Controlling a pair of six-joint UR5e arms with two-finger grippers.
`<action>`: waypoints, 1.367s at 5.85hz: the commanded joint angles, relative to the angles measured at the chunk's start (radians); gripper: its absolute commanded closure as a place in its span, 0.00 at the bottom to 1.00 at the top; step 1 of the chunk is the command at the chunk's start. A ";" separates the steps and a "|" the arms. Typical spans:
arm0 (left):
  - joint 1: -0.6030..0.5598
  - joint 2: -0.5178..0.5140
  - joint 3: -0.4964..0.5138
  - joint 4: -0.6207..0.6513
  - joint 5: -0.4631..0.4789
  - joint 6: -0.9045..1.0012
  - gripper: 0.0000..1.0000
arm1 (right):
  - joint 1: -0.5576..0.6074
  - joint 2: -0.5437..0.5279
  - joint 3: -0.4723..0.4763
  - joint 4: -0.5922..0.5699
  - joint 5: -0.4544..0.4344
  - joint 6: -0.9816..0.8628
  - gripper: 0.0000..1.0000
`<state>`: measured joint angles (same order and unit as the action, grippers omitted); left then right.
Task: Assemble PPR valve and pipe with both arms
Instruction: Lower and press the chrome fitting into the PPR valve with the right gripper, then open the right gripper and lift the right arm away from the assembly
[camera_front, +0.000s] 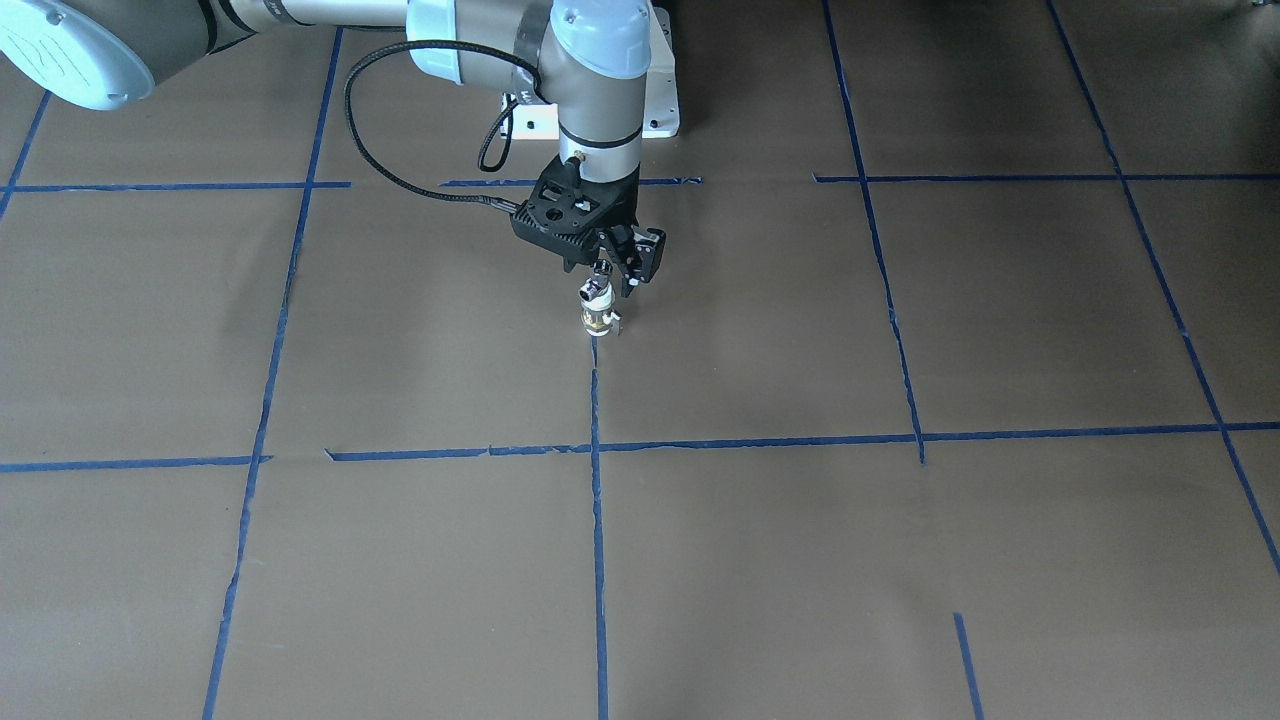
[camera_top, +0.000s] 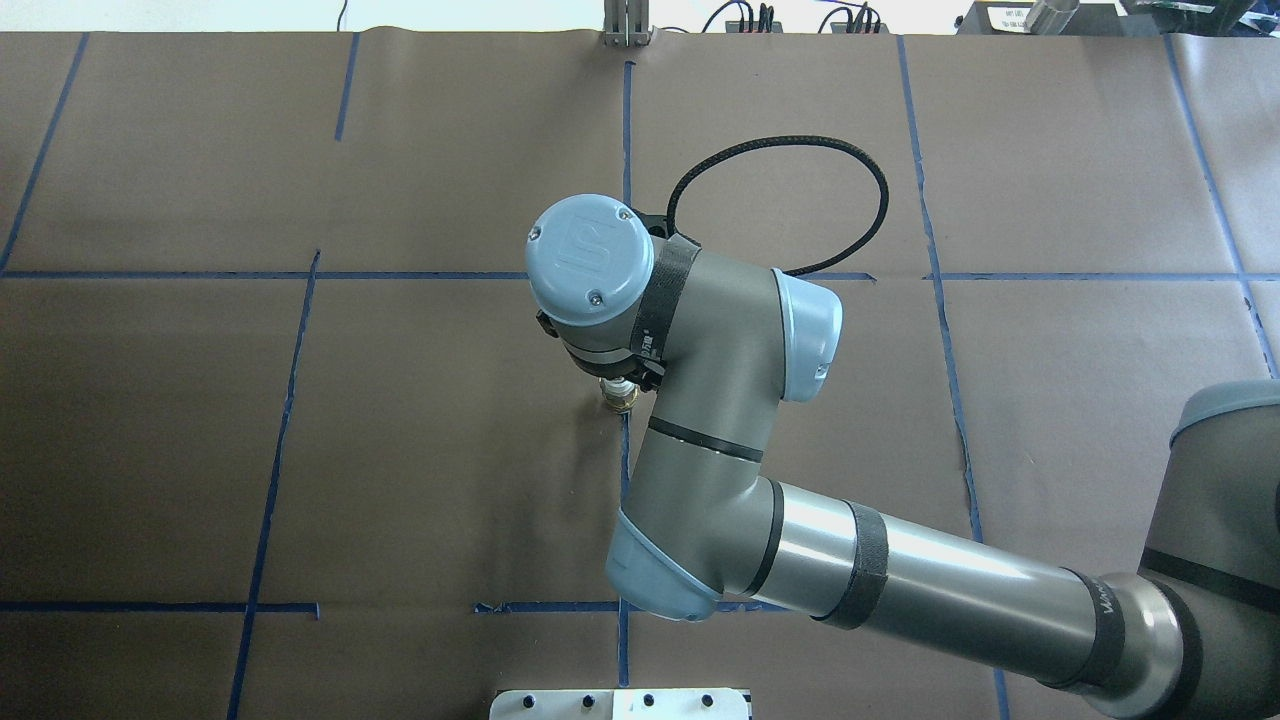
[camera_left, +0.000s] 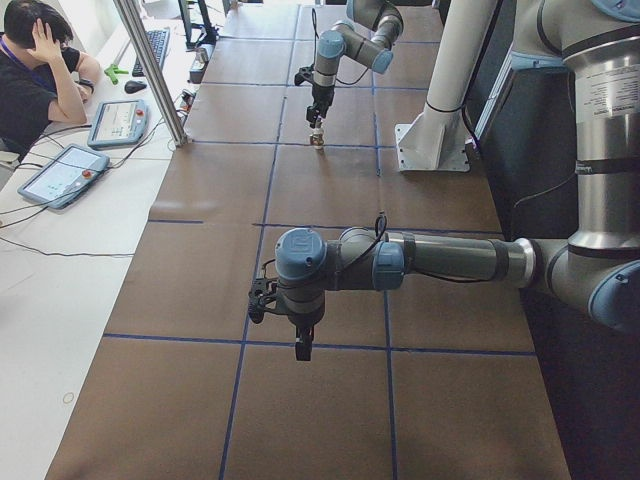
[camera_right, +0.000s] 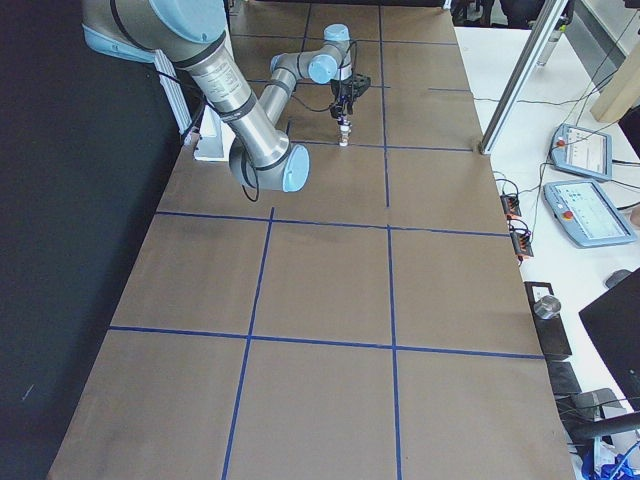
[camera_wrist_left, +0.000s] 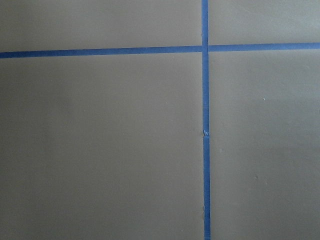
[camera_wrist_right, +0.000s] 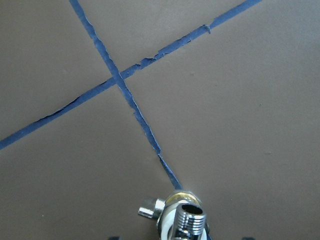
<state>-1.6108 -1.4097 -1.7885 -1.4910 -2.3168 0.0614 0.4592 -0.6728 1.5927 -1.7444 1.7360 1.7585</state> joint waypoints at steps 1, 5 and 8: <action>0.000 0.000 0.001 0.000 0.000 0.005 0.00 | 0.051 -0.001 0.007 -0.006 0.057 -0.106 0.00; 0.000 0.002 0.021 0.000 0.005 0.015 0.00 | 0.472 -0.221 0.003 -0.009 0.449 -0.808 0.00; 0.000 0.005 0.017 0.015 0.008 0.011 0.00 | 0.747 -0.654 0.169 0.006 0.500 -1.485 0.00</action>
<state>-1.6107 -1.4054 -1.7713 -1.4764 -2.3101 0.0726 1.1316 -1.1709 1.6858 -1.7452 2.2237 0.4734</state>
